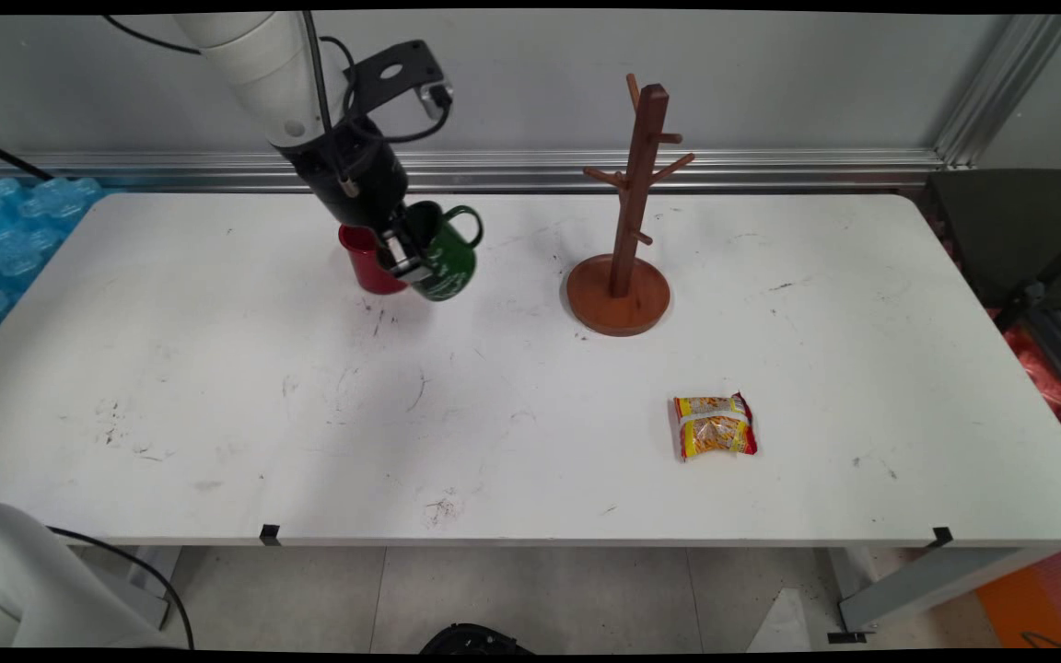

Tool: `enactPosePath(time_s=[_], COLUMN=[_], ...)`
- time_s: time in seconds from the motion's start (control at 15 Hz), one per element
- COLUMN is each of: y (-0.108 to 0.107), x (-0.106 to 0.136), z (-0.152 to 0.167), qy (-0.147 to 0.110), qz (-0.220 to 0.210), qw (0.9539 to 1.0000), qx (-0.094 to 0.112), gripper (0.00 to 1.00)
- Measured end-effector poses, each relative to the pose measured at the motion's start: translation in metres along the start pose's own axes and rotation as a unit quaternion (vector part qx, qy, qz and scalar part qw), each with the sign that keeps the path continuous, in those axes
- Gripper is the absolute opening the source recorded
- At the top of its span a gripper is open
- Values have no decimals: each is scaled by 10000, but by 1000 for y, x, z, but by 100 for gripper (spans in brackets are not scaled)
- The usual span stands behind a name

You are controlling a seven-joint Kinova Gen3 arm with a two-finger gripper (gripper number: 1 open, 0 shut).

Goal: Place the picked object on the table

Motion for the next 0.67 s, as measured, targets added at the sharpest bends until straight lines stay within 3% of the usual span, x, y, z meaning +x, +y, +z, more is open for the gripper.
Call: enactPosePath(time_s=[0.4,0.67], y=[1,0], x=[-4,-7], z=[18,42], qy=[-699,-1149], qz=[104,210], qw=[9969,9922], qx=[348,440], gripper=[0,0])
